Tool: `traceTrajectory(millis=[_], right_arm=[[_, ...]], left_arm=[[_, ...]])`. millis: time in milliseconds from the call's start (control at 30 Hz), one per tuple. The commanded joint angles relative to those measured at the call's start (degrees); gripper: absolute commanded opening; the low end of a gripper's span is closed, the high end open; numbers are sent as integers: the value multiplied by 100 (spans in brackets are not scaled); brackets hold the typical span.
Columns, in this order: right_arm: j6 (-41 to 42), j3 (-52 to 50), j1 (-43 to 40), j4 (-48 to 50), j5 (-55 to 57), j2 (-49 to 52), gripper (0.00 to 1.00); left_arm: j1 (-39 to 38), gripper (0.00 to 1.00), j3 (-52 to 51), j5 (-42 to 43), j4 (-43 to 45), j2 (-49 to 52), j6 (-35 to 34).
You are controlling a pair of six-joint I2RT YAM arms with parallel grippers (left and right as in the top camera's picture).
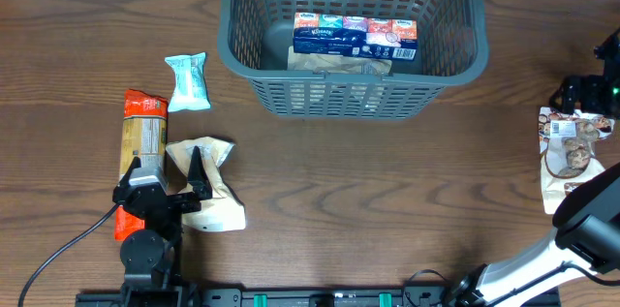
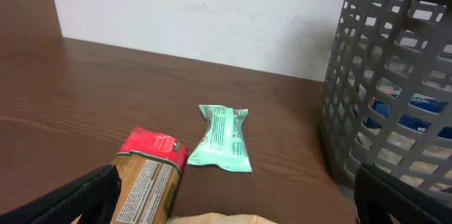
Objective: Pack container
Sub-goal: 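Lower the right gripper onto the dried mushroom pouch and grasp it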
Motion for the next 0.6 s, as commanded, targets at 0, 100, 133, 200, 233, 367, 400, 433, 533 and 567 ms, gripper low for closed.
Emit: traceTrajectory(millis=[0,100,133,200,233,367,400,433,533,567], right_arm=[[-448,-186,-175,24,-42,57,99],[-481,-356,-337,146,-15,57,99],[-481,-400,-389,190,-11,57,99],[-481,-461,-507,280,87,57,99],[-481,-463,-562,304,190,57,99],[-525,-463,-730,417,494,57,99],[-595,-463,-778,424,470,57,99],[-649,-466,-809,428,442,57,99],[-831,-470,-887,433,426,63,99],[-855,-481,-907,450,426,72,99]], left_arm=[[-28,99,-101,-46,-13,-46,-55],[-28,99,-101,-46,-15,-46,-55],[-28,99,-101,-46,-15,-46,-55],[-28,99,-101,-48,-15,-46,-55],[-28,99,-101,-48,-15,-46,-55],[-28,99,-101,-48,-15,-46,-55],[-28,99,-101,-48,-15,-46,-55],[-28,99,-101,-48,-15,-46,-55],[-28,99,-101,-50,-17,-46,-55],[-26,99,-101,-50,-17,-46,-52]])
